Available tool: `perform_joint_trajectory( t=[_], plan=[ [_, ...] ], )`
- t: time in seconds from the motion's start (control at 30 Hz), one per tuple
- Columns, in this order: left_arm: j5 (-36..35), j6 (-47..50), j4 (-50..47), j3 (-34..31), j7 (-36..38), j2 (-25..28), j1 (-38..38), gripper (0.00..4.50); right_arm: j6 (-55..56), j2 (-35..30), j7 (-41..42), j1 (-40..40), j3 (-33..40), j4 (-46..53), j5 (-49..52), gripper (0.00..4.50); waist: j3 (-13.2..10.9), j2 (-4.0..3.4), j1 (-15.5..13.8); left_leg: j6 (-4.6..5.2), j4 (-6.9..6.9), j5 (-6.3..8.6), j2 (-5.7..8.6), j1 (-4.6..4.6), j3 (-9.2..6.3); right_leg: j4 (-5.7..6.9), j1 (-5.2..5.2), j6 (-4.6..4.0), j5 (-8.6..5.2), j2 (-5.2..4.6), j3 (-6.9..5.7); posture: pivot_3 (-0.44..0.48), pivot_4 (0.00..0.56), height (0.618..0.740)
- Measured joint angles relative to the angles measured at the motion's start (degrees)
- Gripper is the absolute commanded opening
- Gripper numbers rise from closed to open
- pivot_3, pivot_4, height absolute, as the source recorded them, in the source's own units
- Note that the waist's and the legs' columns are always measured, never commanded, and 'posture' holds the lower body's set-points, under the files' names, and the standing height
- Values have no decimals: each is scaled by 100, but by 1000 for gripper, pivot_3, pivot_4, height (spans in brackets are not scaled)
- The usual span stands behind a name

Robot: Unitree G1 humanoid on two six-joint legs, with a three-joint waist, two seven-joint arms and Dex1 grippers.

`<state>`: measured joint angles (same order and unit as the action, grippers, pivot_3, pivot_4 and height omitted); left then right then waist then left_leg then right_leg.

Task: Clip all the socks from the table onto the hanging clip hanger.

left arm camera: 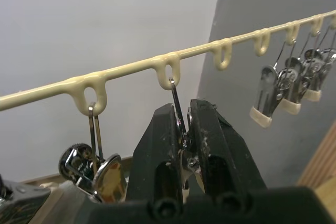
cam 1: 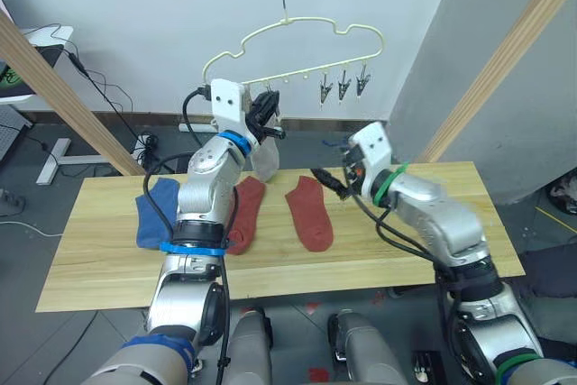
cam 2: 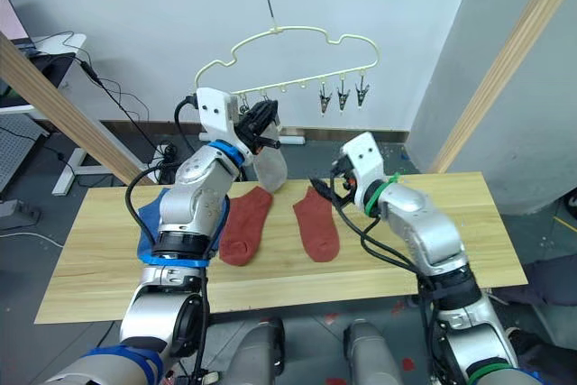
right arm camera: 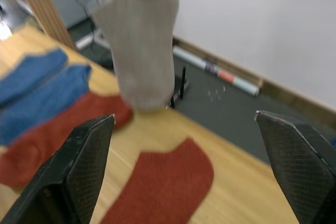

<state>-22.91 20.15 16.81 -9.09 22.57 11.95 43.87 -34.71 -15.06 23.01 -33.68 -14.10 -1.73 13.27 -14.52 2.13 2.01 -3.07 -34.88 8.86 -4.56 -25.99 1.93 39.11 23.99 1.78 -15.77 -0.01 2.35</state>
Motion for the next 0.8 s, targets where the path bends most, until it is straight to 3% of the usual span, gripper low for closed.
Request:
perform_joint_trajectory(
  t=[0.2, 0.5, 0.6, 0.8],
  plan=[
    [-923, 1497, -567, -578, 60, 511, -37, 95, 947, 691, -26, -509, -294, -2375, -722, 4500, 0, 0, -19, 0, 2, 0, -3, 0, -7, 2, -1, -2, 1, 3, -6, 35, 232, 740],
    [-1226, 1925, -1039, -814, -123, 627, -239, 95, 2019, 1175, -74, -901, -460, -4596, -1504, 4500, 0, 0, -46, -1, 1, 0, -1, 10, -6, 0, -16, -4, 2, -2, -7, 56, 234, 740],
    [-1255, 1942, -1081, -813, -198, 582, -261, 95, 2383, 1193, -30, -977, -518, -4903, -1693, 3891, 0, 0, -44, -1, 1, 0, -1, 32, -8, 0, -37, -3, 2, -1, -9, 54, 235, 740],
    [-1297, 1959, -1084, -809, -224, 579, -267, 95, 2667, 1247, 69, -972, -419, -5135, -1723, 1776, 0, 0, -44, -1, -2, 0, -1, 48, -10, 0, -56, -2, 2, -2, -8, 56, 236, 740]
  ],
)
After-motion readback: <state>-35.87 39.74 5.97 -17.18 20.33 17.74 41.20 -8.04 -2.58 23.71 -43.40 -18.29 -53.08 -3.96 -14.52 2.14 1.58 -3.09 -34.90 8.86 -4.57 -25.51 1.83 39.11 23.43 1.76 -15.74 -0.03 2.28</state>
